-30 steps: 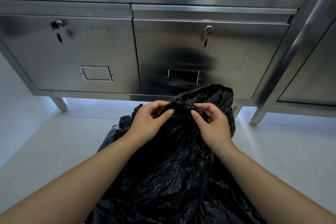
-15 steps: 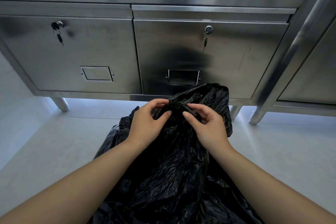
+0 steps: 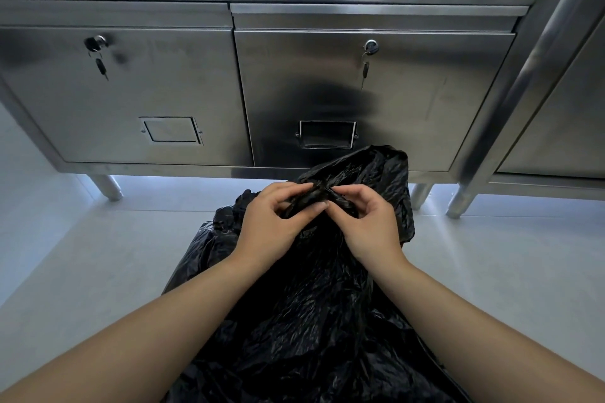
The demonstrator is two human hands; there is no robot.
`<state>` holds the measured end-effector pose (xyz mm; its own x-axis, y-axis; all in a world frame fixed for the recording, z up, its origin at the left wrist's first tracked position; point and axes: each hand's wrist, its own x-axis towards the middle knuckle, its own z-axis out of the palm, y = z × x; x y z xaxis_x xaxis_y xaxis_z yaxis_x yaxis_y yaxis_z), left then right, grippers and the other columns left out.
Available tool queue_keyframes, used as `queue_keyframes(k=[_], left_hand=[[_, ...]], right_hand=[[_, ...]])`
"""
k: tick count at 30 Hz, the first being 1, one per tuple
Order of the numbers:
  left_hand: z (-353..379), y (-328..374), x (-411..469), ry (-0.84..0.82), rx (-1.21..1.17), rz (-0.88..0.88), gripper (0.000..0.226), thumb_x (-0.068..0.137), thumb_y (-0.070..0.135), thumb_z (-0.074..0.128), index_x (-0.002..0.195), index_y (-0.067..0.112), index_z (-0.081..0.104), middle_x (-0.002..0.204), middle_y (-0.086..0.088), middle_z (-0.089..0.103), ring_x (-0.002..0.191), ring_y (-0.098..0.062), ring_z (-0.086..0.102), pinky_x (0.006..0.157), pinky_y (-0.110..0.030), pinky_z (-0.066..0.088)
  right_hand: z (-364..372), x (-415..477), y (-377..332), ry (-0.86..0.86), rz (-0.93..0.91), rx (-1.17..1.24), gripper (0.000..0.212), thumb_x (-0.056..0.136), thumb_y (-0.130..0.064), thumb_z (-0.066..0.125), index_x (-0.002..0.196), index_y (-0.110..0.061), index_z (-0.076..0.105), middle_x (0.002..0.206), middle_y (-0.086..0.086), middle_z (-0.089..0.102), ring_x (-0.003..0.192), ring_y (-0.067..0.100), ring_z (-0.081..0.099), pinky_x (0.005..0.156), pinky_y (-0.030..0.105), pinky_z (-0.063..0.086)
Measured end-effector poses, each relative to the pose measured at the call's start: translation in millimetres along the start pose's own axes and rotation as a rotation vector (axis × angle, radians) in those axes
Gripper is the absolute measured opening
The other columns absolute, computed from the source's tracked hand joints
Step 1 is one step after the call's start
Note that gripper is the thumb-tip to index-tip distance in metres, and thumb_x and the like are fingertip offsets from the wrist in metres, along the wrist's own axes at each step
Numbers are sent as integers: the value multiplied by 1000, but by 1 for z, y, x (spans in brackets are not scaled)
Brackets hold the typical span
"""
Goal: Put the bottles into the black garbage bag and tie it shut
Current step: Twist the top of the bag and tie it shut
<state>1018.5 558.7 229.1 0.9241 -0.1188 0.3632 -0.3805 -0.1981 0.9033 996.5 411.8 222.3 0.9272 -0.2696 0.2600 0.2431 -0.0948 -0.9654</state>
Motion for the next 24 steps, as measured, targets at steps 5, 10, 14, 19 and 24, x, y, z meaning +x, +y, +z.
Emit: queue_keyframes(k=[5,10,14,19,24], left_hand=[[0,-2,7,66,-96,-103,13,73,24,77,76,36,73,85,9,74,79,-4,69,69,-11,49],[-9,-5,10,21,-117,-124,17,71,18,79,70,35,73,85,8,73,77,-5,69,70,-11,49],[-11,-1,8,-95,-70,-84,18,65,22,81,70,38,74,111,8,63,91,-5,67,79,-11,47],[-9,3,8,-107,-86,-91,18,68,21,80,75,35,74,116,12,62,90,0,68,81,-11,48],[-10,1,10,-80,-70,-59,22,72,8,77,75,29,71,78,12,73,77,-6,69,74,-15,50]], right_hand=[[-2,-1,-1,-94,-8,8,20,76,-13,76,87,-28,70,88,-10,74,90,4,68,82,18,52],[-13,6,2,-42,43,-2,17,80,-17,73,91,-30,70,92,-9,74,93,5,67,86,23,51],[-15,8,2,-31,27,-18,18,79,-15,73,91,-28,69,93,-9,73,92,5,68,80,15,50],[-6,2,1,-179,-45,-31,32,80,-3,70,87,-33,67,86,-17,72,89,-1,66,79,12,48],[-10,2,-2,-249,-28,0,31,84,-3,65,93,-32,68,90,-15,73,94,3,66,82,15,48]])
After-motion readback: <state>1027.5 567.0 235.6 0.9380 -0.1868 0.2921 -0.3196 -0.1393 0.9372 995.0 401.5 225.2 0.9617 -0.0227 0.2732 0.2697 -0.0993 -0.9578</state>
